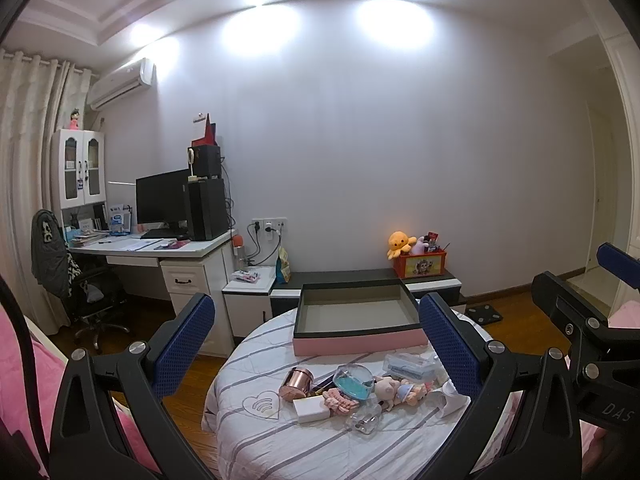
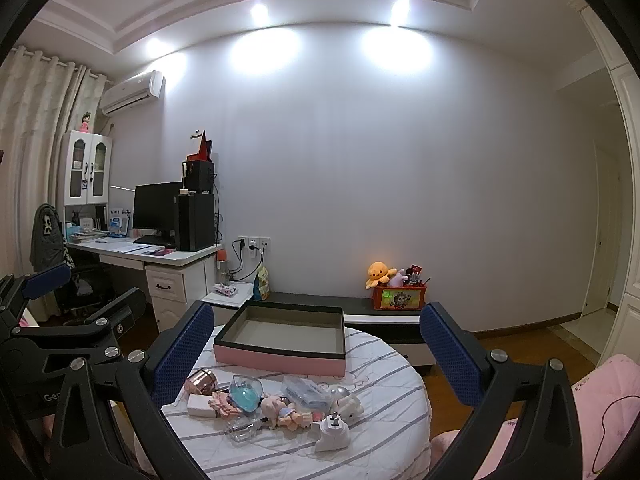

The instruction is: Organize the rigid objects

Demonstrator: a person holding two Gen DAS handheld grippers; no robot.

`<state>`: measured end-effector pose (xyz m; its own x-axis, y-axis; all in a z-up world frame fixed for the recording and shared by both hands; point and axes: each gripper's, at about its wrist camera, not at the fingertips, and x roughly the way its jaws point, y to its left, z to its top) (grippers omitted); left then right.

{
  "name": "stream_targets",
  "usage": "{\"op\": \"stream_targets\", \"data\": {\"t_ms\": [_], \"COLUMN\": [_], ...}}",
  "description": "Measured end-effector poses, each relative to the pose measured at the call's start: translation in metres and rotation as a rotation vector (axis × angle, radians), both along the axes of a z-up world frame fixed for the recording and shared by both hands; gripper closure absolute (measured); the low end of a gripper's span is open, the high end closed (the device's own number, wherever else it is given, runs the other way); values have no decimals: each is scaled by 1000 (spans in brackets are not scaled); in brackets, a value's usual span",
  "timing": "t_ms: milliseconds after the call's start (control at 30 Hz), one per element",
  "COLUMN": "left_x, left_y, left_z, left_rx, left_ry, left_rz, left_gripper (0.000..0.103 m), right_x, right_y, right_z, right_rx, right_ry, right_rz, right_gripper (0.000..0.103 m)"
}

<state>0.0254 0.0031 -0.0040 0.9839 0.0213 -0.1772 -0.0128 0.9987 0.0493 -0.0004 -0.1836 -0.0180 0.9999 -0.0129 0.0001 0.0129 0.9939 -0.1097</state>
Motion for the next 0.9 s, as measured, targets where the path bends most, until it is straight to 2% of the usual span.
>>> {"op": "stream_targets", "data": {"t_ms": [200, 367, 467, 633, 767, 900], "left_x": [9, 33, 54, 98, 124, 141], "left_y": [-4, -1, 8, 23, 29, 37], "left_z": [-14, -43, -68, -126, -176, -206], "left_rx": [2, 0, -18, -80, -77, -81], "left_ry": [-10, 67, 138, 330, 470, 569], "left_rz": [-27, -53, -44, -50, -17, 19], "left_gripper": [0, 0, 0, 0, 0, 0], "right_x": [6, 23, 41, 83, 111, 135], "right_y": [-4, -13, -21, -39, -54, -65], "right_z": [-4, -19, -35, -77, -118, -152], "right_rx": [8, 10, 23, 47, 60, 83], "right_ry": [11, 47, 95, 228, 350, 459], "right_rz": [8, 34, 40, 21, 8, 31], "right_gripper": [0, 0, 0, 0, 0, 0]}}
